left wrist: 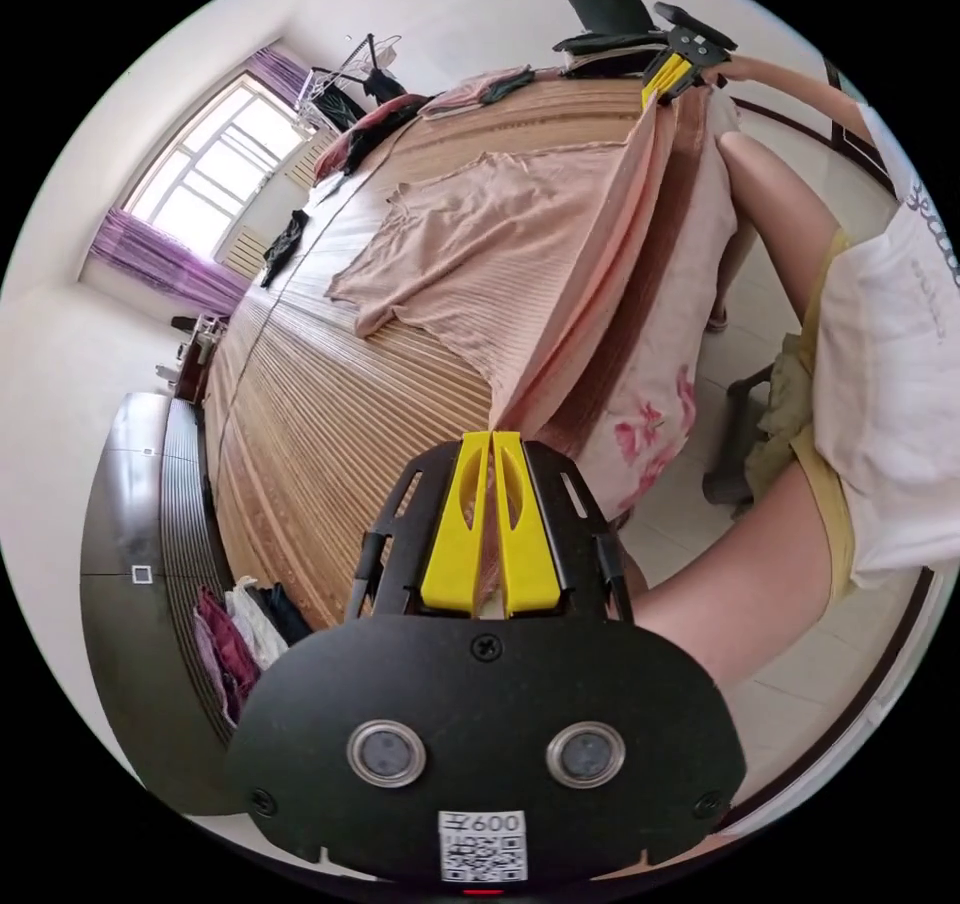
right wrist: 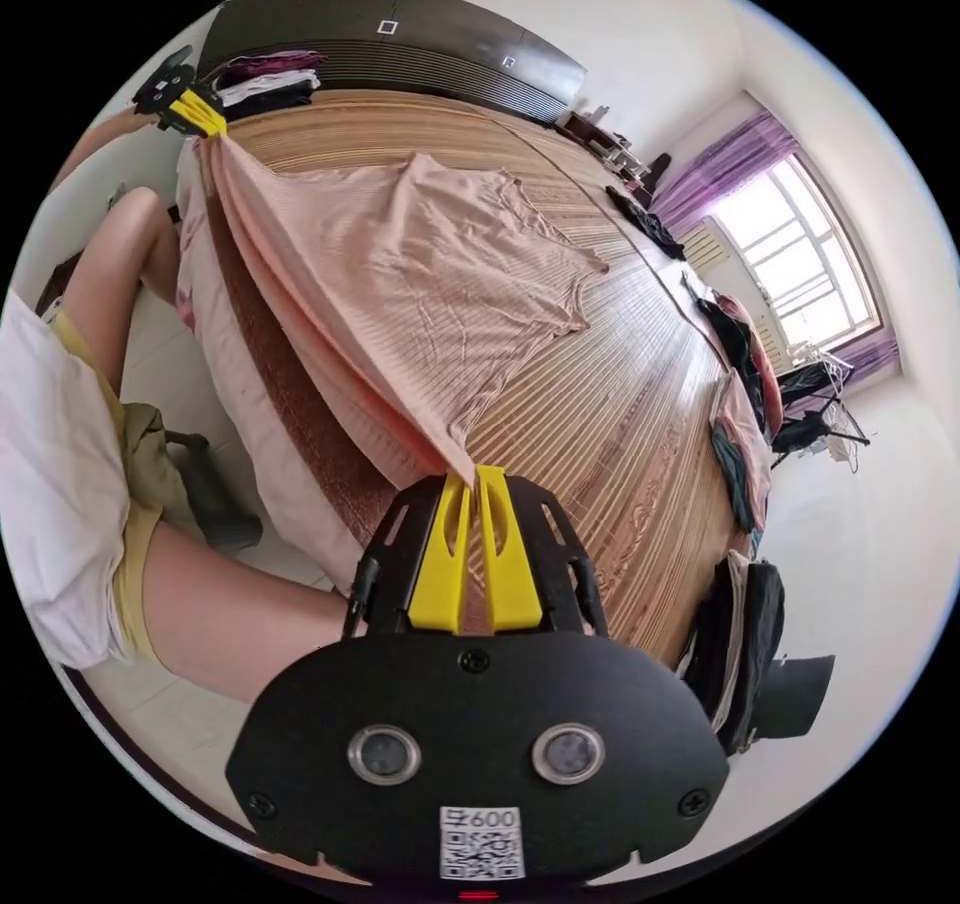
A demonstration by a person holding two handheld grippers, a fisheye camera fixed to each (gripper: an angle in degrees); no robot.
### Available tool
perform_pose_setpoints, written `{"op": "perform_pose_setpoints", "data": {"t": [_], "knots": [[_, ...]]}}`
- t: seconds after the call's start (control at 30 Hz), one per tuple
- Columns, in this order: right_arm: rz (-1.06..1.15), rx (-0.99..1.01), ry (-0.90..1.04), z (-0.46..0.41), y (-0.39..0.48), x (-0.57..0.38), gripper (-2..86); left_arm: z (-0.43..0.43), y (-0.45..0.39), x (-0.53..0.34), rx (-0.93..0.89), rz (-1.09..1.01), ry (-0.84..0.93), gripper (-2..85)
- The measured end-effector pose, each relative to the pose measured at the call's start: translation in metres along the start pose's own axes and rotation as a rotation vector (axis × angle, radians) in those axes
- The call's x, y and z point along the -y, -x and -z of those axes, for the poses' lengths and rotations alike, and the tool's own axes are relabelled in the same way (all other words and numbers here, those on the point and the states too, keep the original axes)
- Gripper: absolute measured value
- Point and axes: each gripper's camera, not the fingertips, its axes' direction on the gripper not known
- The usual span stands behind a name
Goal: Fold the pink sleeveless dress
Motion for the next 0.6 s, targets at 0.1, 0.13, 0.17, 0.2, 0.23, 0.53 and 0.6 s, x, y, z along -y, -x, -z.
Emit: {"op": "perform_pose_setpoints", "data": {"t": [0.1, 0.13, 0.17, 0.2, 0.23, 0.53, 0.6], "knots": [[0.018, 0.036, 0.013, 0.007, -0.007, 0.002, -0.8, 0.02, 0.015, 0.002, -0.054, -0.018, 0.015, 1.1], [0.024, 0.051, 0.018, 0.007, -0.005, 0.001, -0.8, 0.023, 0.013, 0.002, -0.073, -0.034, 0.023, 1.1], [0.027, 0.052, 0.023, 0.006, -0.002, 0.0, -0.8, 0.024, 0.011, 0.002, -0.078, -0.041, 0.027, 1.1], [0.035, 0.048, 0.029, 0.003, 0.004, -0.003, -0.8, 0.025, 0.005, 0.001, -0.086, -0.059, 0.039, 1.1], [0.048, 0.041, 0.032, -0.001, 0.013, -0.007, -0.8, 0.024, -0.003, -0.001, -0.095, -0.076, 0.05, 1.1], [0.105, -0.099, 0.024, -0.025, 0.075, -0.031, -0.8, -0.018, -0.055, -0.026, -0.087, -0.104, 0.092, 1.1], [0.102, -0.091, 0.022, -0.024, 0.08, -0.035, -0.8, -0.03, -0.062, -0.03, -0.121, -0.095, 0.107, 1.0]]}}
